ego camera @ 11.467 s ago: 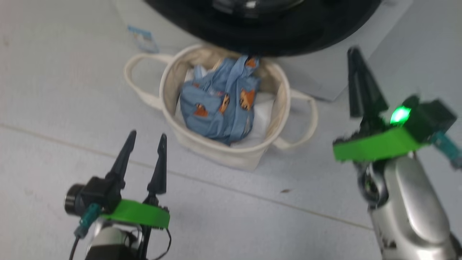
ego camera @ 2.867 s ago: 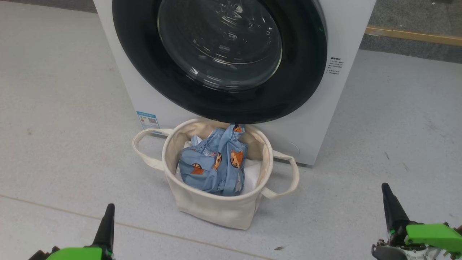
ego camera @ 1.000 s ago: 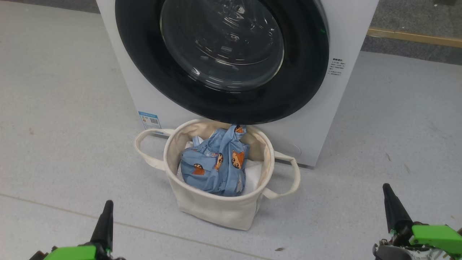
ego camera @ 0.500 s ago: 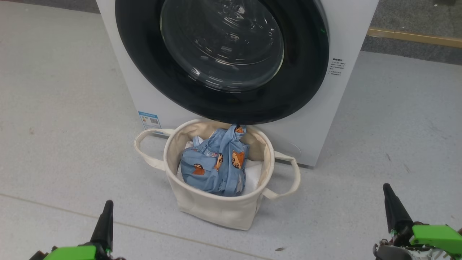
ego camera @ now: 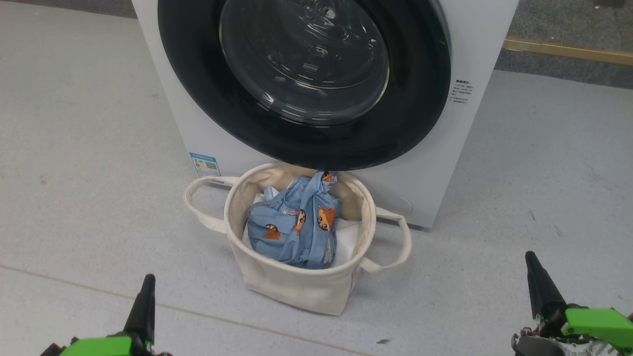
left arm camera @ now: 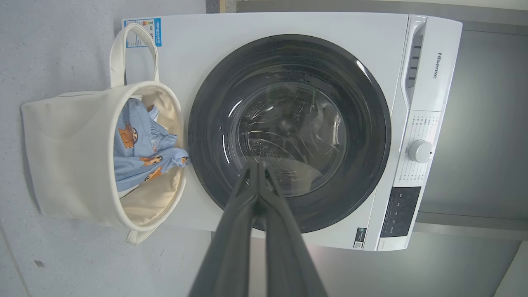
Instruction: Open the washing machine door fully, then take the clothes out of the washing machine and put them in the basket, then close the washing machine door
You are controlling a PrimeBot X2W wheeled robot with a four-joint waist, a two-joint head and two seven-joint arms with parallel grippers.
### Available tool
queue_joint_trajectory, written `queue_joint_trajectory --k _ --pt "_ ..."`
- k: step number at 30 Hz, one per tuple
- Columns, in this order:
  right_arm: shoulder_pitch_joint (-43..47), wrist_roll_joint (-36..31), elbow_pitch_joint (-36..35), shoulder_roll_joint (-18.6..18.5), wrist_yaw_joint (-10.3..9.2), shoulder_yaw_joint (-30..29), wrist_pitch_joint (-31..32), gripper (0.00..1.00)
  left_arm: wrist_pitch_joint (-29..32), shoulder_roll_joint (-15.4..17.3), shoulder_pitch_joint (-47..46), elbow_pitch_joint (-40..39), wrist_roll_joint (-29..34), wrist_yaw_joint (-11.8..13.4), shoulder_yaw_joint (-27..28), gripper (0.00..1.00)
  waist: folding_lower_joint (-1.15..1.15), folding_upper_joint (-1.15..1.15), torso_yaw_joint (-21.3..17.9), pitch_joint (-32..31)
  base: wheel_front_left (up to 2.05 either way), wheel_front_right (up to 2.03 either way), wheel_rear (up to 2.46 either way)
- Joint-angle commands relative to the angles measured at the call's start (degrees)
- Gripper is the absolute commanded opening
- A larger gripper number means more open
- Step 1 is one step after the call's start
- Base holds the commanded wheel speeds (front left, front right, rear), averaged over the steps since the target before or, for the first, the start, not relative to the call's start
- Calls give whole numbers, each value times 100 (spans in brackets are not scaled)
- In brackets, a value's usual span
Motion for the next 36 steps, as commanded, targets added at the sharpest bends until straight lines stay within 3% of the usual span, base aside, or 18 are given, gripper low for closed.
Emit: queue_joint_trajectory --k 1,36 --pt "-285 -24 -176 -30 1 93 37 0 47 33 -255 -210 -17 -40 197 0 0 0 0 0 0 0 0" --pt "-287 -41 -175 -16 1 72 54 0 47 33 -255 -210 -18 -40 196 0 0 0 0 0 0 0 0"
